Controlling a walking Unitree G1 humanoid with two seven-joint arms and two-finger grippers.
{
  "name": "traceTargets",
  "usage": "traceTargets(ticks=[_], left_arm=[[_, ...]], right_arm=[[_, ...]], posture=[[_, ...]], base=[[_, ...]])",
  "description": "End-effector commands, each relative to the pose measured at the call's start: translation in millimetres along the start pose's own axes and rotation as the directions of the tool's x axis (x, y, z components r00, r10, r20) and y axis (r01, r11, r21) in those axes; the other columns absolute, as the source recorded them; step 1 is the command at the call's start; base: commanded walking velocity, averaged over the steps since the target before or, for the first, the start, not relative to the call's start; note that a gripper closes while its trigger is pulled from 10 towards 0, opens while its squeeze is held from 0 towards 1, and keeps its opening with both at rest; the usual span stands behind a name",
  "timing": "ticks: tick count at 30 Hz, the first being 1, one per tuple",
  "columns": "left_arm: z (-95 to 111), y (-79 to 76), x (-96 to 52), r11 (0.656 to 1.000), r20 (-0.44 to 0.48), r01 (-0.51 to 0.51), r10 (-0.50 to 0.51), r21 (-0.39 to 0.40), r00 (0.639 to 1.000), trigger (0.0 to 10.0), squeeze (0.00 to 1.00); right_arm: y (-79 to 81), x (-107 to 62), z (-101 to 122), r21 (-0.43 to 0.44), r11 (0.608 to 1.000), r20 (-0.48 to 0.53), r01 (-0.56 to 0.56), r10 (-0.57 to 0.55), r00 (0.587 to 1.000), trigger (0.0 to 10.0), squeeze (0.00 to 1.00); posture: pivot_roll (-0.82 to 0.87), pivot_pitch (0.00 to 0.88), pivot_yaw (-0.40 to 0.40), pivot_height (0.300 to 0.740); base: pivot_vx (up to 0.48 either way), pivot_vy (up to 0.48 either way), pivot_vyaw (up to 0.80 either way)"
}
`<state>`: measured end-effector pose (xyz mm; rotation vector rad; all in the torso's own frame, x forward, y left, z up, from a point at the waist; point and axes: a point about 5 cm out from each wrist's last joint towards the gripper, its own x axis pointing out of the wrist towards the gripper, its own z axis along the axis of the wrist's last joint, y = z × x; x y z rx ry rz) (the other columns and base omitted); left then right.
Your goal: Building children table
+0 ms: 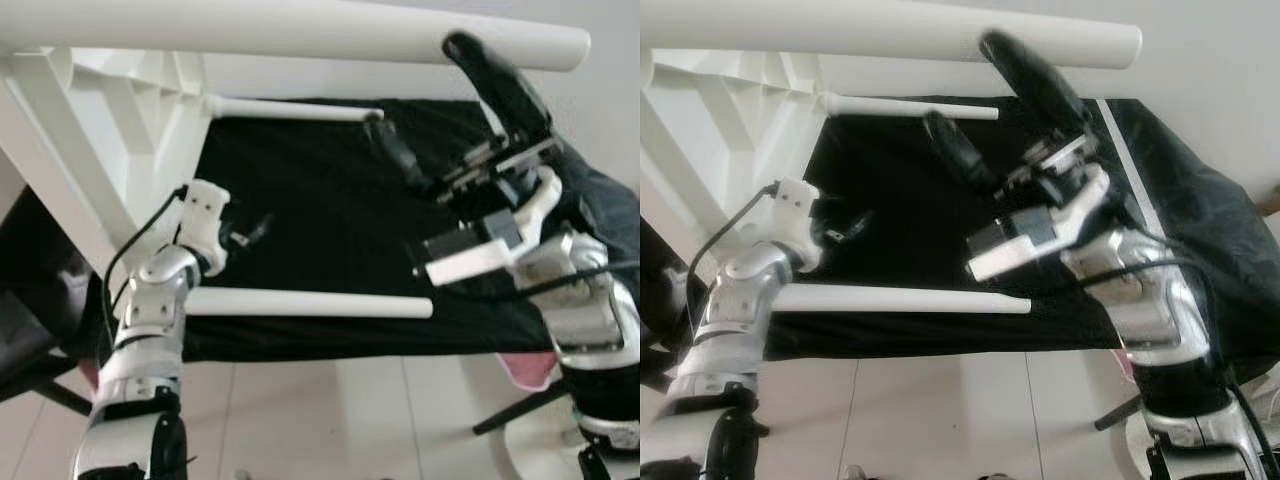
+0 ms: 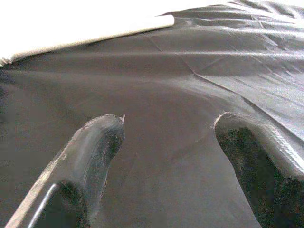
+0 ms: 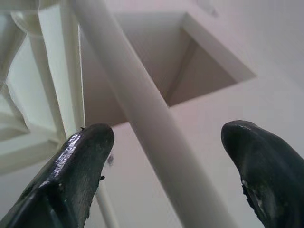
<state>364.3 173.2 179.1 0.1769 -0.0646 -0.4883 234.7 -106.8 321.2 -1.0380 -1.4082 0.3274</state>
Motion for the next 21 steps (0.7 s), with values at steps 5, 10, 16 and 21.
traceTargets(ticks=[5, 10, 16, 21], left_arm=[[0, 19.6, -0.9, 0.932, 0.006, -0.362, 0.362, -0.008, 0.932, 10.0, 0.00], [1, 22.5, -0.7, 0.928, 0.016, -0.371, 0.371, -0.015, 0.928, 10.0, 0.00], [2, 24.2, 1.4, 0.926, 0.023, -0.377, 0.377, -0.020, 0.926, 10.0, 0.00], [7, 24.8, 5.0, 0.927, 0.033, -0.374, 0.374, -0.027, 0.927, 10.0, 0.00]], right_arm=[[10.5, 15.2, -2, 0.021, 0.999, 0.003, -0.042, 0.042, 0.999, 10.0, 0.00], [17.6, 21.5, -5, 0.017, 0.999, -0.031, -0.041, 0.042, 0.999, 10.0, 0.00], [19.9, 37.8, -8, -0.049, 0.999, -0.064, 0.010, -0.013, 0.998, 10.0, 0.00], [16.9, 47.0, -5, -0.099, 0.991, -0.059, 0.087, -0.093, 0.994, 10.0, 0.00]], posture=[[0.00, 0.096, -0.025, 0.740], [0.00, 0.097, -0.032, 0.740], [0.01, 0.096, -0.029, 0.740], [0.01, 0.097, -0.025, 0.740]], base=[[0.000, 0.000, 0.00], [0.000, 0.000, 0.00], [0.000, 0.000, 0.00], [0.000, 0.000, 0.00]])
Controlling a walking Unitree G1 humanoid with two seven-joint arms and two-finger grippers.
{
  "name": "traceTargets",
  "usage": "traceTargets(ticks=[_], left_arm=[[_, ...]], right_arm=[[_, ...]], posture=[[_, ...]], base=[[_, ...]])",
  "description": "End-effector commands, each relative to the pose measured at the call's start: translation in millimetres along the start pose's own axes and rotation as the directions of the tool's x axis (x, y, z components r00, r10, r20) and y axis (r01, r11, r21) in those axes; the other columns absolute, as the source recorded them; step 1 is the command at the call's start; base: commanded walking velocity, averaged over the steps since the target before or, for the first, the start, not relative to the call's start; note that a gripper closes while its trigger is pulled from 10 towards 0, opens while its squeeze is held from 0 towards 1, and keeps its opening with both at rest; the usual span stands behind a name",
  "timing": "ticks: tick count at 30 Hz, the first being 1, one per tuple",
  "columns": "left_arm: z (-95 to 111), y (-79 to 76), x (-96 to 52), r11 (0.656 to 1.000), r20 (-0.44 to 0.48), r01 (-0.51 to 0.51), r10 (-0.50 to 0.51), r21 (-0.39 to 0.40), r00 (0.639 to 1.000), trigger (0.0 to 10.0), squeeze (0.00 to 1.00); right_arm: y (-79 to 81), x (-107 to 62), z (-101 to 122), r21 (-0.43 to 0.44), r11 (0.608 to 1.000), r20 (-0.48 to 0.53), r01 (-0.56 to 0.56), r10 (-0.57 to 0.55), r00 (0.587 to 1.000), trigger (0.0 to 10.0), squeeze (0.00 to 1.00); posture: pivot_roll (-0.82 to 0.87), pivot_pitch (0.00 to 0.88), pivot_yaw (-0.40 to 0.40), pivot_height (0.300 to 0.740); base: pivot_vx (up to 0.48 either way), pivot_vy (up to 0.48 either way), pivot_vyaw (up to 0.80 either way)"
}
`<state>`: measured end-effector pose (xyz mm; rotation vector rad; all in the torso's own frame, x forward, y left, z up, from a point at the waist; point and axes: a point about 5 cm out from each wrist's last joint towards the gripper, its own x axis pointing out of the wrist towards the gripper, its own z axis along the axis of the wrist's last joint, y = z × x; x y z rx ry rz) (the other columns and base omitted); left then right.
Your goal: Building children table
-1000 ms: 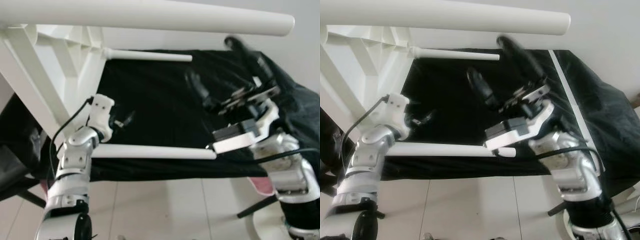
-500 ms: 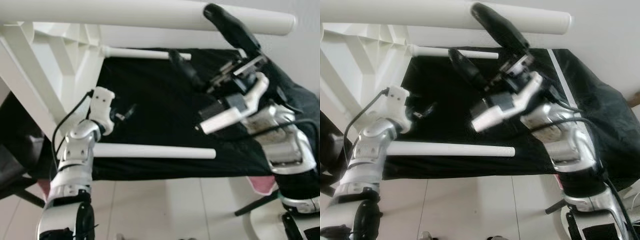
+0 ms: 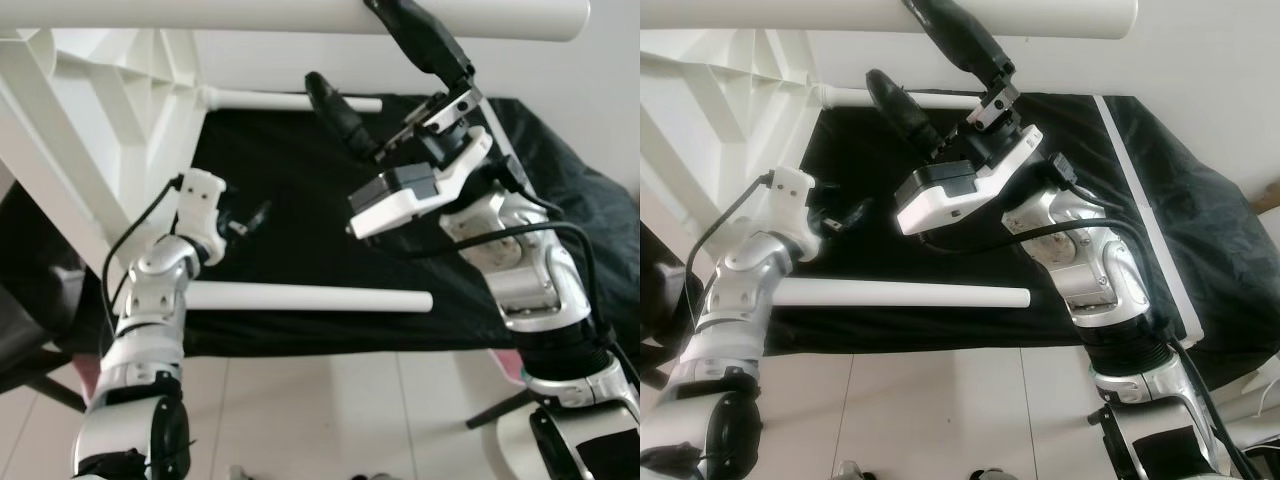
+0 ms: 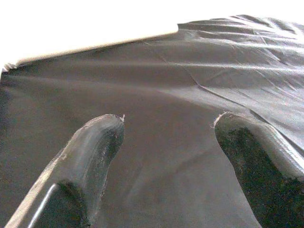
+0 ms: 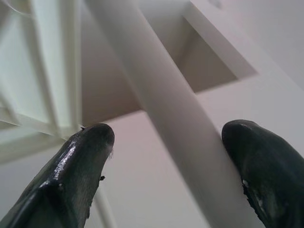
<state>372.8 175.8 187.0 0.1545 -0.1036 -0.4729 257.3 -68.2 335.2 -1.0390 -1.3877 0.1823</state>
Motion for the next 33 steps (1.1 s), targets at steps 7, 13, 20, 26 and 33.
traceTargets(ticks=[7, 13, 20, 26, 33], left_arm=[[2, 15.1, 2.2, 0.938, 0.010, -0.348, 0.348, -0.005, 0.938, 10.0, 0.00], [2, 16.3, 2.9, 0.936, 0.012, -0.353, 0.353, -0.013, 0.936, 10.0, 0.00], [3, 17.9, 4.6, 0.935, 0.016, -0.355, 0.355, -0.014, 0.935, 10.0, 0.00], [7, 19.0, 8.5, 0.933, 0.025, -0.360, 0.360, -0.028, 0.933, 10.0, 0.00], [-4, 10.7, 13.4, 0.926, -0.017, -0.357, 0.358, -0.121, 0.934, 10.0, 0.00]], right_arm=[[-7.0, 1.9, 4, 0.001, 0.993, 0.014, 0.119, -0.119, 0.993, 10.0, 0.00], [-6.2, 0.5, 1, -0.011, 0.988, -0.050, 0.152, -0.153, 0.987, 10.0, 0.00], [3.0, 16.0, 4, -0.010, 0.993, -0.089, 0.116, -0.116, 0.989, 10.0, 0.00], [16.4, 31.0, 7, -0.040, 0.998, -0.096, 0.056, -0.059, 0.994, 10.0, 0.00], [22.5, 39.4, 3, -0.025, 1.000, -0.184, 0.005, -0.010, 0.983, 9.2, 0.00]], posture=[[0.02, 0.095, -0.027, 0.740], [0.01, 0.092, -0.024, 0.740], [0.01, 0.093, -0.023, 0.740], [0.00, 0.103, -0.021, 0.740], [0.00, 0.108, -0.021, 0.740]], base=[[0.000, 0.000, 0.00], [0.000, 0.000, 0.00], [0.000, 0.000, 0.00], [0.000, 0.000, 0.00], [0.000, 0.000, 0.00]])
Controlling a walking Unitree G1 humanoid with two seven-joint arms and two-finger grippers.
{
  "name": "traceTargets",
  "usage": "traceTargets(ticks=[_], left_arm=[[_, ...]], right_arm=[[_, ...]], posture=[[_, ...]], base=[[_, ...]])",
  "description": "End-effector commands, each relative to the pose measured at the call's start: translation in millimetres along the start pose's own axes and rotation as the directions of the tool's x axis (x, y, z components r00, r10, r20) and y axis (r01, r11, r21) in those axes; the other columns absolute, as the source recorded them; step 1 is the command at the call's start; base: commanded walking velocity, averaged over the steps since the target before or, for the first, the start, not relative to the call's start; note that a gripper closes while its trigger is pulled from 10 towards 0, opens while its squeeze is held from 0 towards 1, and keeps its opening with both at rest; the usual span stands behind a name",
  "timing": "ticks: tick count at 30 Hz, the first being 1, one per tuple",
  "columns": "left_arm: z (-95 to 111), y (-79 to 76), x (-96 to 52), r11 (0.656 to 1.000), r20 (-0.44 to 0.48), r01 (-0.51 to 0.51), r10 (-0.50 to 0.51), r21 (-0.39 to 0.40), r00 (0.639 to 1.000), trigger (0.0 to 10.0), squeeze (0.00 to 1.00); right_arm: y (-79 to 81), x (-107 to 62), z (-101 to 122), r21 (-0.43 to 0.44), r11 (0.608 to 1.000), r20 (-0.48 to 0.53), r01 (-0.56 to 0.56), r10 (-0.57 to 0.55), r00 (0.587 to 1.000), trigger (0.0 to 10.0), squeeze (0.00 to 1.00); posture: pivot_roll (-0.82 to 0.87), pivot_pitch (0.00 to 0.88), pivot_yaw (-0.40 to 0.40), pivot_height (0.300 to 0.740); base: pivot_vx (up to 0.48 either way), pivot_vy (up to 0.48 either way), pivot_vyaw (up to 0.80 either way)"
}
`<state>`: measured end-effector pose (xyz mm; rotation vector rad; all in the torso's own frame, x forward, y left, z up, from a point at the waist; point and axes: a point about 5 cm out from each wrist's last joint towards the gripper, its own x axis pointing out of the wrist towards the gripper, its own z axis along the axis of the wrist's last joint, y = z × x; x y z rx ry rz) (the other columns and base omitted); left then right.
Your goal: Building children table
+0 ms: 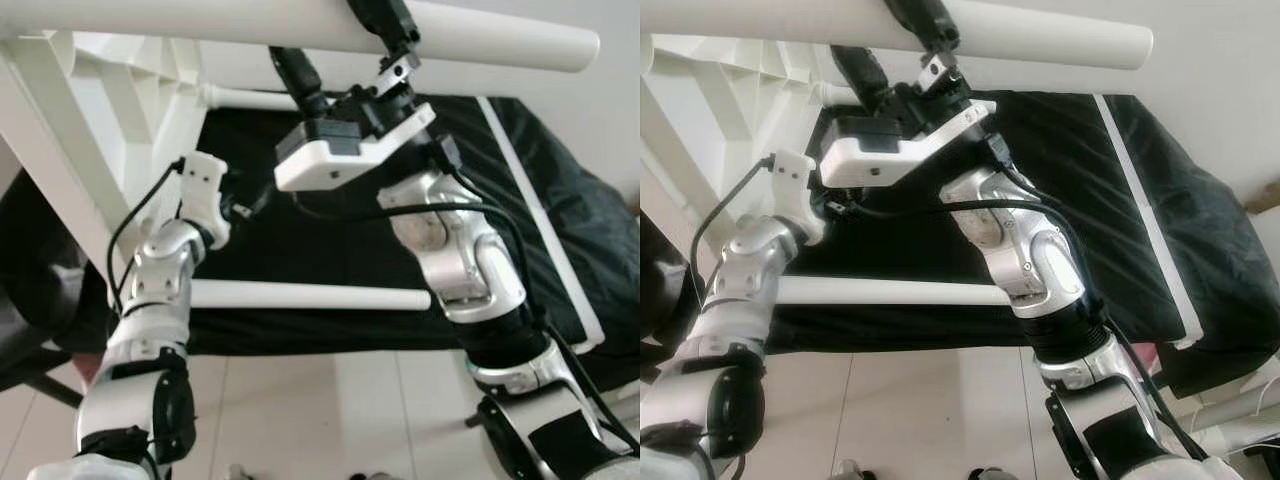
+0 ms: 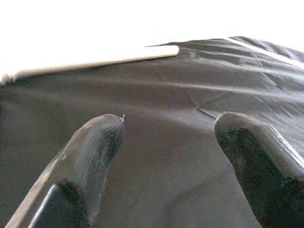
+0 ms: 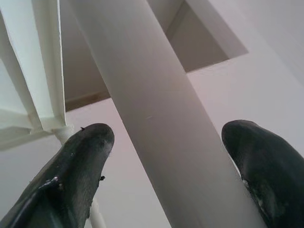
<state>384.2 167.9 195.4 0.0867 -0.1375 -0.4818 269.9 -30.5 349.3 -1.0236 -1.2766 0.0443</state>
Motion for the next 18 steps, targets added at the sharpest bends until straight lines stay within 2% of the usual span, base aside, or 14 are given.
traceTargets(ticks=[1, 2, 3, 7, 11, 12, 13, 15, 16, 17, 18], left_arm=[[-19, 7.2, -0.5, 0.920, -0.065, -0.376, 0.371, -0.110, 0.926, 10.0, 0.00], [-19, 7.2, -0.5, 0.920, -0.065, -0.376, 0.371, -0.110, 0.926, 10.0, 0.00], [-26, 2.3, 0.4, 0.908, -0.090, -0.393, 0.383, -0.149, 0.919, 10.0, 0.00], [-45, -13.9, 3.3, 0.876, -0.172, -0.432, 0.401, -0.214, 0.900, 10.0, 0.00], [-52, -23.7, 5.2, 0.866, -0.205, -0.446, 0.406, -0.226, 0.891, 10.0, 0.00], [-63, -33.2, 4.5, 0.839, -0.265, -0.499, 0.442, -0.218, 0.857, 10.0, 0.00], [-67, -35.1, 3.0, 0.826, -0.290, -0.525, 0.461, -0.205, 0.839, 10.0, 0.00], [-67, -35.1, 3.0, 0.826, -0.290, -0.525, 0.461, -0.205, 0.839, 10.0, 0.00], [-70, -34.2, 0.6, 0.805, -0.308, -0.566, 0.500, -0.178, 0.809, 10.0, 0.00], [-70, -34.2, 0.6, 0.805, -0.308, -0.566, 0.500, -0.178, 0.809, 10.0, 0.00], [-73, -32.4, -1.9, 0.768, -0.332, -0.612, 0.537, -0.189, 0.776, 10.0, 0.00]], right_arm=[[4.9, 1.5, -4, 0.024, 0.999, -0.061, -0.042, 0.043, 0.997, 3.2, 0.00], [4.9, 1.5, -4, 0.024, 0.999, -0.061, -0.042, 0.043, 0.997, 3.2, 0.00], [3.9, 1.0, -6, 0.043, 0.998, -0.085, -0.042, 0.045, 0.995, 0.0, 0.00], [-1.0, -2.4, -13, 0.081, 0.996, -0.152, -0.033, 0.045, 0.987, 0.0, 0.00], [-3.4, -4.7, -17, 0.095, 0.995, -0.191, -0.028, 0.046, 0.981, 0.0, 0.00], [-7.4, -9.6, -24, 0.119, 0.993, -0.251, -0.017, 0.046, 0.967, 0.0, 0.00], [-9.2, -11.5, -27, 0.125, 0.992, -0.272, -0.011, 0.044, 0.961, 0.0, 0.00], [-9.2, -11.5, -27, 0.125, 0.992, -0.272, -0.011, 0.044, 0.961, 0.0, 0.00], [-11.1, -12.7, -29, 0.128, 0.992, -0.291, -0.006, 0.043, 0.956, 0.0, 0.00], [-11.1, -12.7, -29, 0.128, 0.992, -0.291, -0.006, 0.043, 0.956, 0.0, 0.00], [-12.8, -13.4, -30, 0.133, 0.991, -0.311, 0.000, 0.042, 0.950, 0.0, 0.00]], posture=[[-0.01, 0.110, -0.021, 0.740], [-0.01, 0.110, -0.021, 0.740], [-0.01, 0.110, -0.021, 0.740], [-0.03, 0.116, -0.011, 0.740], [-0.04, 0.118, -0.006, 0.740], [-0.04, 0.119, -0.003, 0.740], [-0.05, 0.120, 0.002, 0.740], [-0.05, 0.120, 0.002, 0.740], [-0.05, 0.120, 0.004, 0.740], [-0.05, 0.120, 0.004, 0.740], [-0.06, 0.122, 0.009, 0.740]], base=[[0.000, 0.000, 0.00], [0.000, 0.000, 0.00], [0.000, 0.000, 0.00], [0.000, 0.000, 0.00], [0.000, 0.000, 0.00], [0.000, 0.000, 0.00], [0.000, 0.000, 0.00], [0.000, 0.000, 0.00], [0.000, 0.000, 0.00], [0.000, 0.000, 0.00], [0.000, 0.000, 0.00]])
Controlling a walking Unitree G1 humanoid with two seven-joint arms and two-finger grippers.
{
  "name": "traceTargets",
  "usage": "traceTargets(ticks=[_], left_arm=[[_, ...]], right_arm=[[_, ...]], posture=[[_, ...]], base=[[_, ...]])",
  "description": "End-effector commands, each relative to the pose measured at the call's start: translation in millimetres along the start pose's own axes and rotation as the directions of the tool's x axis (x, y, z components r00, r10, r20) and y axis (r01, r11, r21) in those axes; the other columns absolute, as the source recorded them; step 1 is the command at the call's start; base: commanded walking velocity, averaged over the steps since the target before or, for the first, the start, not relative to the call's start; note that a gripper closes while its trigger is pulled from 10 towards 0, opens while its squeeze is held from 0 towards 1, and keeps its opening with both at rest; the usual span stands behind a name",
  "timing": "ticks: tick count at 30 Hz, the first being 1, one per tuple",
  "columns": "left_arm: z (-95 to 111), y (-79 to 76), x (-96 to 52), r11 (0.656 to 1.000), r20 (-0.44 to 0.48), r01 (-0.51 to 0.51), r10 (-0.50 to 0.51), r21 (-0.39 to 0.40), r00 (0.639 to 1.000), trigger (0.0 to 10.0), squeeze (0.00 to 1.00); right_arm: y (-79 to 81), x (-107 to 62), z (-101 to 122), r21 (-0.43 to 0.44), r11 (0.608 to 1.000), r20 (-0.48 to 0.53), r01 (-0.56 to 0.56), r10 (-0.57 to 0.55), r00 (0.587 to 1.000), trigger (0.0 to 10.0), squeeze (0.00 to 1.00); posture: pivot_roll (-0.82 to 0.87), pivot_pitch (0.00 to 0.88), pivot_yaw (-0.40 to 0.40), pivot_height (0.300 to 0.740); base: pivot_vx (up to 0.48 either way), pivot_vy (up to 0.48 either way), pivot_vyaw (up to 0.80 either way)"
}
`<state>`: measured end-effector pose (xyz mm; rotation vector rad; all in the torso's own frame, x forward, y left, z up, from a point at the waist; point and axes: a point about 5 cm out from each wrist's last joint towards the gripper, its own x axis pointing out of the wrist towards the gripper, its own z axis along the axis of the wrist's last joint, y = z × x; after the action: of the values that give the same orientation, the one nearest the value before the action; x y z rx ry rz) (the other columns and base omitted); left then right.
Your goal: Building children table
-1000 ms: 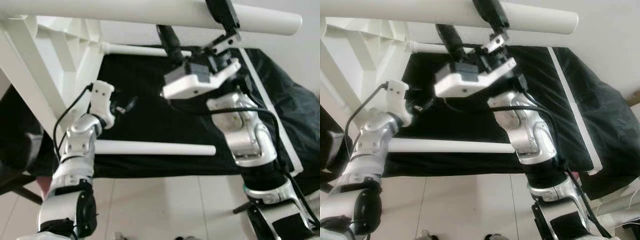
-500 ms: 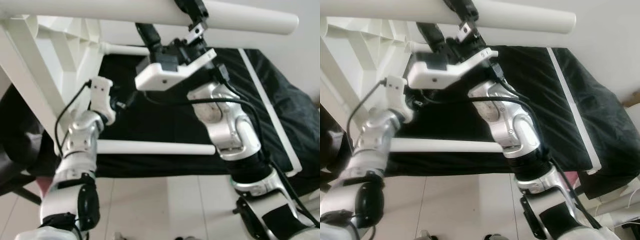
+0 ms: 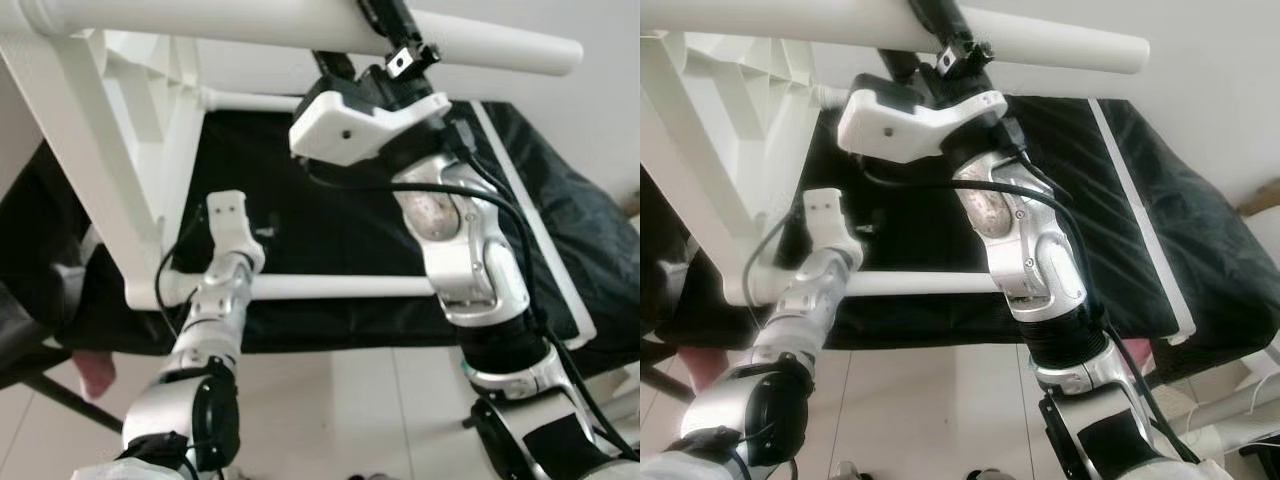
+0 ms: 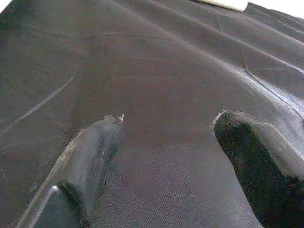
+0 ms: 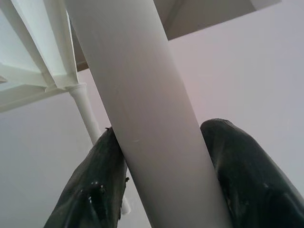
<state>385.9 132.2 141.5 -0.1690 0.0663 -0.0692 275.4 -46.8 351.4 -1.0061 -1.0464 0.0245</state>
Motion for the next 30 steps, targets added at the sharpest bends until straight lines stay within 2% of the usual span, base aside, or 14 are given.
traceTargets(ticks=[1, 5, 9, 13, 15, 18, 19, 20, 23, 24, 26, 28, 29, 30], left_arm=[[-19, 20.0, -6.5, 0.966, -0.083, -0.257, 0.253, -0.033, 0.964, 10.0, 0.00], [-12, 32.8, -5.6, 0.953, -0.067, -0.301, 0.299, -0.029, 0.952, 10.0, 0.00], [-10, 96.5, -19.0, 0.885, -0.113, -0.458, 0.465, 0.085, 0.878, 10.0, 0.00], [-2, 118.7, -26.4, 0.851, -0.077, -0.505, 0.519, 0.146, 0.851, 10.0, 0.00], [2, 123.0, -27.5, 0.842, -0.064, -0.518, 0.531, 0.150, 0.845, 10.0, 0.00], [18, 132.0, -28.0, 0.819, -0.008, -0.546, 0.555, 0.175, 0.832, 10.0, 0.00], [33, 137.1, -27.0, 0.809, 0.044, -0.555, 0.558, 0.191, 0.829, 10.0, 0.00], [33, 137.1, -27.0, 0.809, 0.044, -0.555, 0.558, 0.191, 0.829, 10.0, 0.00], [116, 145.1, -20.0, 0.786, 0.257, -0.560, 0.502, 0.261, 0.825, 10.0, 0.00], [128, 145.5, -19.8, 0.783, 0.284, -0.563, 0.494, 0.264, 0.822, 10.0, 0.00], [132, 145.7, -19.8, 0.783, 0.293, -0.564, 0.493, 0.262, 0.820, 10.0, 0.00], [227, 119.4, -17.5, 0.840, 0.466, -0.496, 0.357, 0.220, 0.810, 10.0, 0.00], [227, 119.4, -17.5, 0.840, 0.466, -0.496, 0.357, 0.220, 0.810, 10.0, 0.00], [258, 107.4, -21.4, 0.858, 0.524, -0.465, 0.298, 0.219, 0.798, 10.0, 0.00]], right_arm=[[-9.0, -5.2, -20, 0.114, 0.991, -0.144, 0.065, -0.048, 0.988, 0.0, 0.00], [-19.3, -5.1, -28, 0.169, 0.979, -0.213, 0.111, -0.073, 0.974, 0.0, 0.00], [-47.4, -5.7, -47, 0.337, 0.901, -0.375, 0.274, -0.139, 0.917, 0.0, 0.00], [-57.6, -6.6, -54, 0.359, 0.879, -0.411, 0.314, -0.154, 0.899, 0.0, 0.00], [-60.1, -6.9, -56, 0.366, 0.872, -0.420, 0.324, -0.156, 0.894, 0.0, 0.00], [-66.9, -7.2, -58, 0.359, 0.871, -0.430, 0.335, -0.164, 0.888, 0.0, 0.00], [-71.5, -8.2, -61, 0.361, 0.864, -0.446, 0.351, -0.171, 0.878, 0.0, 0.00], [-71.5, -8.2, -61, 0.361, 0.864, -0.446, 0.351, -0.171, 0.878, 0.0, 0.00], [-86.8, -14.2, -72, 0.342, 0.856, -0.494, 0.388, -0.188, 0.849, 0.0, 0.00], [-88.7, -14.9, -73, 0.339, 0.857, -0.499, 0.389, -0.187, 0.846, 0.0, 0.00], [-89.3, -15.1, -73, 0.338, 0.857, -0.501, 0.388, -0.185, 0.845, 0.0, 0.00], [-88.8, -21.6, -84, 0.329, 0.857, -0.535, 0.397, -0.177, 0.826, 0.0, 0.00], [-88.8, -21.6, -84, 0.329, 0.857, -0.535, 0.397, -0.177, 0.826, 0.0, 0.00], [-87.9, -23.9, -87, 0.330, 0.855, -0.547, 0.400, -0.173, 0.819, 0.0, 0.00]], posture=[[-0.07, 0.123, 0.011, 0.740], [-0.07, 0.124, 0.015, 0.740], [-0.08, 0.124, 0.026, 0.740], [-0.08, 0.129, 0.027, 0.740], [-0.08, 0.129, 0.027, 0.740], [-0.08, 0.130, 0.023, 0.740], [-0.08, 0.132, 0.019, 0.740], [-0.08, 0.132, 0.019, 0.740], [-0.08, 0.136, 0.012, 0.740], [-0.08, 0.136, 0.012, 0.740], [-0.08, 0.136, 0.012, 0.740], [-0.06, 0.136, 0.013, 0.740], [-0.06, 0.136, 0.013, 0.740], [-0.06, 0.136, 0.013, 0.740]], base=[[0.000, 0.000, 0.00], [0.000, 0.000, 0.00], [0.000, 0.000, 0.00], [0.000, 0.000, 0.00], [0.000, 0.000, 0.00], [0.000, 0.000, 0.00], [0.000, 0.000, 0.00], [0.000, 0.000, 0.00], [0.000, 0.000, 0.00], [0.000, 0.000, 0.00], [0.000, 0.000, 0.00], [0.000, 0.000, 0.00], [0.000, 0.000, 0.00], [0.000, 0.000, 0.00]])
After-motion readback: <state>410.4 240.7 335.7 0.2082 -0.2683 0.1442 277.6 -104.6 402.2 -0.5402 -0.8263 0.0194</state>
